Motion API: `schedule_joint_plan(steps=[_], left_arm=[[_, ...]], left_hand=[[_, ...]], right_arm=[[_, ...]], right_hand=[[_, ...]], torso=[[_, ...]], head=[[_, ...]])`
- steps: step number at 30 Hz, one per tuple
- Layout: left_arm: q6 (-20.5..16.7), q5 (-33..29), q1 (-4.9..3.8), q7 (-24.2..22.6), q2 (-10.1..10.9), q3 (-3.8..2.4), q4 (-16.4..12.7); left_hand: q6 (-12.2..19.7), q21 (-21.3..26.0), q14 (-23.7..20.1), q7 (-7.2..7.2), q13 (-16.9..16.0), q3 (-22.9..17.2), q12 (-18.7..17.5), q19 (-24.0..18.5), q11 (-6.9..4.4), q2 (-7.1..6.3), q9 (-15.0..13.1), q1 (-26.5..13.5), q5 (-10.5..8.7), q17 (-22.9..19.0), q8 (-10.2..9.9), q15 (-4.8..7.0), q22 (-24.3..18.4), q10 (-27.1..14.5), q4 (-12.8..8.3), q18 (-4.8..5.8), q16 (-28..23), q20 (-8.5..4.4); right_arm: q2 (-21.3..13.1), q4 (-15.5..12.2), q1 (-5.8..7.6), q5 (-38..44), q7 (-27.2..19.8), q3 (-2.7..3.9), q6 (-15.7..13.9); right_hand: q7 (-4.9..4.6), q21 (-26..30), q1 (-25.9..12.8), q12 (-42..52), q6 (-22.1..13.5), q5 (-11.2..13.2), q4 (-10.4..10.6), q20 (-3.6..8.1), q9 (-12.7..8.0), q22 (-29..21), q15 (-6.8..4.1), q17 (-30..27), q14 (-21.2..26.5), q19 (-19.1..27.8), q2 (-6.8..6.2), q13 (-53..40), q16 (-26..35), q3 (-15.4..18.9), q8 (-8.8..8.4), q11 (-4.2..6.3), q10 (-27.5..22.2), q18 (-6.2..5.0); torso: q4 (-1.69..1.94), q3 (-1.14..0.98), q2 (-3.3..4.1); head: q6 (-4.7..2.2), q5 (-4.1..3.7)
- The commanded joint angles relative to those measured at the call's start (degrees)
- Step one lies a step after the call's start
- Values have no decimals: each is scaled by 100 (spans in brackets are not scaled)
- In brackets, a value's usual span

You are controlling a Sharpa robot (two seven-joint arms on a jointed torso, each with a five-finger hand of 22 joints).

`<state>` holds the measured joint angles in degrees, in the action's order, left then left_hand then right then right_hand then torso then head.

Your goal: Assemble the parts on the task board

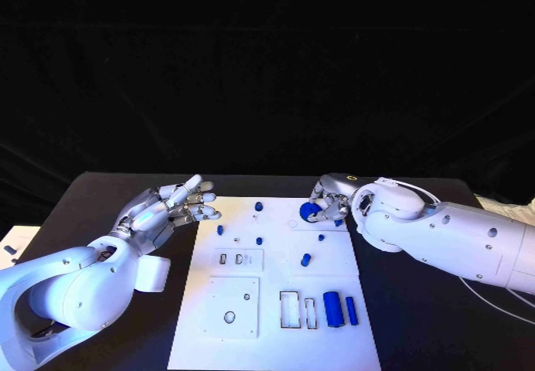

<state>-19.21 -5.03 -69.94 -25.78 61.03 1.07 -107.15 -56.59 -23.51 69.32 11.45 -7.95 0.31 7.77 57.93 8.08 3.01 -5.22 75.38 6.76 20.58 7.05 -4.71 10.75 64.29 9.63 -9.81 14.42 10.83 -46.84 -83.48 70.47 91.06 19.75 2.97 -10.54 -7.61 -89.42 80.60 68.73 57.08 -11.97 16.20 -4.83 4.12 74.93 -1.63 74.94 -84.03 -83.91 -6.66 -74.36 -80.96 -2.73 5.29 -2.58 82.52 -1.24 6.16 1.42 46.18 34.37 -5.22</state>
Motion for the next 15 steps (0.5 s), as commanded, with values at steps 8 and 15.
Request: schedule_joint_plan(steps=[8, 15], left_arm=[[109, 22, -9, -20, -16, -3, -2], [112, 22, -9, -14, -9, -3, -2]], left_hand=[[18, 15, -48, 31, -9, 4, -19, -35, -1, 1, -10, 57, -9, 5, -31, -1, 1, -44, -27, -58, -14, 12], [18, 14, -49, 30, -10, -1, -19, -34, -1, 11, -10, 68, -8, 11, -33, 0, 2, -46, -36, -58, -13, 12]], right_arm=[[26, 54, -11, -17, 33, 0, 169], [15, 80, -12, 23, 39, 0, 287]], right_hand=[[13, -44, 4, 131, 154, -52, -69, -16, 14, 1469, 7, 554, -409, -579, 154, -117, -80, -15, 54, 13, 57, 115], [19, -48, 63, 153, 228, -75, -135, -10, 14, 1481, 0, 576, -409, -588, 204, -161, -100, -49, 60, 21, 60, 118]], torso=[[5, 3, -2], [3, 0, -1]], head=[[20, -3], [32, -2]])
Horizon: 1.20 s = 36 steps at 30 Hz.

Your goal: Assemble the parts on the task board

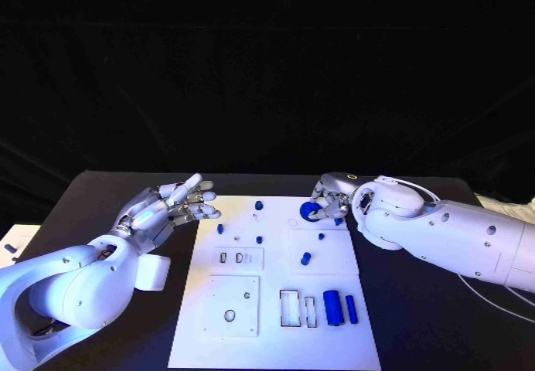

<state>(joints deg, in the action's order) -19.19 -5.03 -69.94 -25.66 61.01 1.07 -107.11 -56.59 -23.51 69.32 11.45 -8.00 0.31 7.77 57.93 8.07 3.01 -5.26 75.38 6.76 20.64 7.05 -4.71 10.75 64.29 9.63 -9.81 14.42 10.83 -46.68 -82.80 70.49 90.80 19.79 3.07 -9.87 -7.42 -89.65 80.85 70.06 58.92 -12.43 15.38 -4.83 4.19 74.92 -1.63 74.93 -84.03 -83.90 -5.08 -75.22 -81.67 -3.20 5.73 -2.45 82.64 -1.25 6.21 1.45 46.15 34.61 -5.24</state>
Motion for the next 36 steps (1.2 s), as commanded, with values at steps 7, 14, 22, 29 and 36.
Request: schedule_joint_plan(steps=[7, 14, 22, 29, 36], left_arm=[[113, 22, -9, -24, -6, -3, -7], [113, 22, -9, -25, -3, -3, -12], [125, 22, -9, -26, -8, -3, -9], [145, 22, -8, -24, -11, -3, -11], [153, 22, -8, -22, -20, -3, -8]], left_hand=[[18, 13, -50, 30, -6, -2, -19, -34, -1, 14, -6, 73, -8, 9, -34, 0, 2, -47, -41, -58, -12, 12], [18, 13, -50, 30, -6, -2, -19, -34, -1, 14, -6, 73, -8, 9, -34, 0, 2, -47, -41, -58, -12, 12], [18, 13, -50, 30, -6, -2, -19, -34, -1, 14, -6, 73, -8, 9, -34, 0, 2, -47, -41, -58, -12, 12], [18, 12, -52, 30, -7, -4, -19, -35, -2, 21, -7, 84, -8, 16, -37, 0, 3, -49, -52, -59, -12, 12], [17, 12, -54, 29, -8, -7, -19, -35, -2, 26, -8, 96, -7, 22, -39, 1, 3, -51, -63, -59, -12, 12]], right_arm=[[20, 14, -35, 285, 77, -10, 333], [44, -63, -70, 552, 139, -12, 207], [47, -302, -80, 702, 138, -12, -606], [160, -591, -81, 910, 128, -11, -1060], [418, -756, -81, 1225, 122, -24, -1169]], right_hand=[[12, -35, 263, 85, 143, 50, -254, 2, 2, 1508, -15, 628, -414, -610, 66, -160, -73, -120, 12, 25, 66, 125], [32, -35, 340, 105, 240, 226, -332, 13, 0, 1508, -26, 656, -416, -610, 138, -203, -97, -277, 11, 41, 79, 125], [78, -35, 369, 58, 366, 109, -377, 37, 11, 1508, -57, 626, -407, -610, 234, -197, -69, -463, 24, 79, 72, 125], [74, -35, 310, 41, 361, 35, -365, 47, 4, 1508, -62, 618, -404, -610, 218, -199, -61, -519, -12, 78, 72, 125], [77, -35, 293, 45, 377, 24, -361, 49, 6, 1508, -63, 618, -404, -610, 223, -206, -60, -543, -16, 79, 77, 125]], torso=[[0, -4, 4], [-4, -5, 0], [16, 1, -3], [6, 5, 5], [20, 6, 1]], head=[[28, 8], [33, 12], [34, 18], [31, 41], [41, 72]])
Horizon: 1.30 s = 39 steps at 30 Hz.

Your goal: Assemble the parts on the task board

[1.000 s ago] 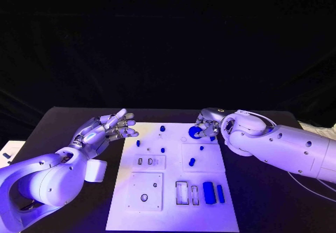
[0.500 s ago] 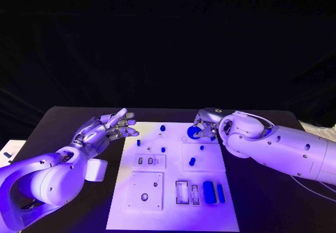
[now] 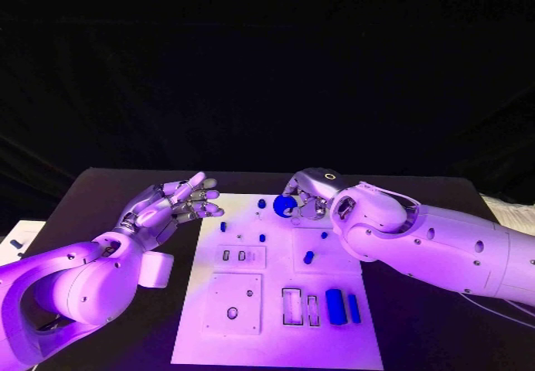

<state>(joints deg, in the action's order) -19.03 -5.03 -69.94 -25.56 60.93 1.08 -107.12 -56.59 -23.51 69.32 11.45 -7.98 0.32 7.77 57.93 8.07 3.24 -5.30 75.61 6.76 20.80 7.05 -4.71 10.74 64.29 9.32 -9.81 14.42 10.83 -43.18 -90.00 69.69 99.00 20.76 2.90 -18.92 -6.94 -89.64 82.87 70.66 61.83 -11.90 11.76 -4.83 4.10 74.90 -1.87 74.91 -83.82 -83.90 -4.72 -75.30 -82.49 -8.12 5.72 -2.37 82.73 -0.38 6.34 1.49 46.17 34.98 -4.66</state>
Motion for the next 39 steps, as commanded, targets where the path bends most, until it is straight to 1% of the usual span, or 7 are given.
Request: schedule_joint_plan(steps=[1, 6, 9, 15, 22, 33, 39], left_arm=[[137, 22, -8, -32, -12, -3, -8], [140, 22, -8, -30, -16, -3, -9], [142, 22, -8, -28, -22, -3, -5], [148, 22, -9, -25, -31, -3, -5], [150, 23, -9, -23, -43, -4, 0], [160, 24, -9, -8, -48, -4, 7], [165, 24, -9, 5, -49, -4, 2]], left_hand=[[17, 12, -54, 29, -9, -8, -19, -35, -2, 3, -5, 72, -7, 5, -39, 1, 3, -51, -31, -59, -12, 12], [17, 12, -54, 29, -9, -8, -19, -35, -2, 3, -5, 72, -7, 5, -39, 1, 3, -51, -31, -59, -12, 12], [17, 12, -54, 29, -9, -8, -19, -35, -2, 3, -5, 72, -7, 5, -39, 1, 3, -51, -31, -59, -12, 12], [17, 12, -54, 29, -9, -8, -19, -35, -2, 3, -5, 72, -7, 5, -39, 1, 3, -51, -31, -59, -12, 12], [17, 12, -54, 29, -9, -8, -19, -35, -2, 3, -5, 72, -7, 5, -39, 1, 3, -51, -31, -59, -12, 12], [17, 12, -54, 29, -9, -8, -19, -35, -2, 3, -5, 72, -7, 5, -39, 1, 3, -51, -31, -59, -12, 12], [17, 12, -54, 29, -9, -8, -19, -35, -2, 3, -5, 72, -7, 5, -39, 1, 3, -51, -31, -59, -12, 12]], right_arm=[[114, -34, -1, 433, 23, -11, -263], [346, 62, -2, 511, 9, -51, -234], [528, 191, -14, 530, -9, -102, -182], [754, 380, -65, 503, -109, -155, -54], [912, 564, -108, 488, -115, -176, 28], [1025, 675, -118, 544, 57, -186, -50], [1098, 742, -118, 528, 63, -195, -5]], right_hand=[[31, -36, 88, -15, 90, -31, 1, 49, 15, 1510, -40, 620, -424, -610, 188, -199, 21, -58, -15, 71, 68, 38], [31, -36, 87, -15, 92, -31, 1, 49, 15, 1510, -40, 620, -424, -610, 188, -200, 22, -60, -15, 71, 69, 38], [32, -36, 83, -15, 96, -32, 2, 50, 16, 1510, -40, 622, -424, -610, 190, -201, 20, -67, -17, 72, 69, 38], [29, -36, 49, -38, 92, -4, 7, 51, 13, 1510, -40, 605, -421, -610, 173, -192, 36, -83, -36, 70, 63, 38], [27, -36, 31, -40, 91, 13, 8, 51, 12, 1510, -39, 602, -420, -610, 160, -194, 39, -90, -46, 70, 62, 38], [18, -34, -27, -96, 76, 40, 18, 50, 7, 1504, -34, 570, -412, -605, 127, -169, 69, -109, -81, 63, 44, 36], [-41, -4, -146, -269, -80, 137, 48, 31, -23, 1431, 0, 500, -393, -545, 48, -81, 136, -124, -202, 18, -25, 18]], torso=[[8, 6, -1], [13, 5, 1], [-2, -9, 3], [-2, -6, 10], [-16, -14, 10], [-22, -19, 5], [-23, -18, 6]], head=[[7, 15], [8, 45], [10, 75], [16, 93], [31, 106], [42, 107], [41, 106]])
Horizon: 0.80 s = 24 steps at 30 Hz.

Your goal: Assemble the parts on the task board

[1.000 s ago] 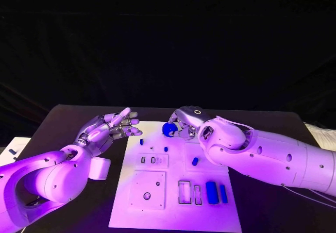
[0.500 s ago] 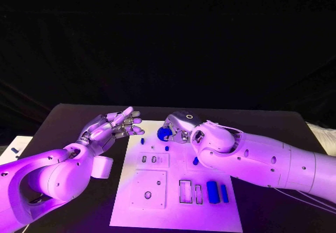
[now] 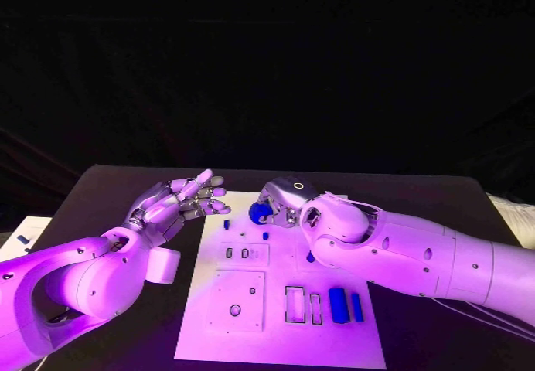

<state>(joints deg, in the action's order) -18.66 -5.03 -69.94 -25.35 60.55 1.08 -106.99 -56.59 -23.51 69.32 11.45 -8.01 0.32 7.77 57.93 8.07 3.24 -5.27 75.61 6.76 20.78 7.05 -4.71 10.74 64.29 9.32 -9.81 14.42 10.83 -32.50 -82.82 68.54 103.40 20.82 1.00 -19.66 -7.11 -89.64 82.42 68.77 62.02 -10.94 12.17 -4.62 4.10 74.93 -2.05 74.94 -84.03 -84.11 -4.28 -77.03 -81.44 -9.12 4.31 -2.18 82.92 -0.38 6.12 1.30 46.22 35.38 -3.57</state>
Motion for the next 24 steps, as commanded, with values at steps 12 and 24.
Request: schedule_joint_plan(steps=[12, 24], left_arm=[[131, 25, -9, -4, -8, -4, -18], [136, 27, -9, 2, 4, -4, -29]], left_hand=[[15, 10, -58, 30, -8, -10, -19, -37, -2, 12, -9, 87, -8, 21, -43, 1, 5, -54, -49, -59, -11, 11], [16, 9, -60, 30, -9, -9, -19, -37, -1, 12, -9, 88, -9, 24, -44, 1, 5, -55, -52, -59, -11, 12]], right_arm=[[116, 137, -2, 44, 137, -15, 184], [121, 150, -1, -6, 109, -16, 250]], right_hand=[[-125, 71, -376, -853, -777, 238, 130, -82, -44, 1252, 108, 348, -333, -380, -162, 513, 183, -36, -91, -100, -361, -28], [-145, 83, -566, -1032, -900, 196, 312, -108, -23, 1232, 129, 324, -329, -364, -228, 616, 216, -61, -62, -123, -404, -33]], torso=[[4, 4, 0], [1, 1, 0]], head=[[3, -1], [2, -5]])
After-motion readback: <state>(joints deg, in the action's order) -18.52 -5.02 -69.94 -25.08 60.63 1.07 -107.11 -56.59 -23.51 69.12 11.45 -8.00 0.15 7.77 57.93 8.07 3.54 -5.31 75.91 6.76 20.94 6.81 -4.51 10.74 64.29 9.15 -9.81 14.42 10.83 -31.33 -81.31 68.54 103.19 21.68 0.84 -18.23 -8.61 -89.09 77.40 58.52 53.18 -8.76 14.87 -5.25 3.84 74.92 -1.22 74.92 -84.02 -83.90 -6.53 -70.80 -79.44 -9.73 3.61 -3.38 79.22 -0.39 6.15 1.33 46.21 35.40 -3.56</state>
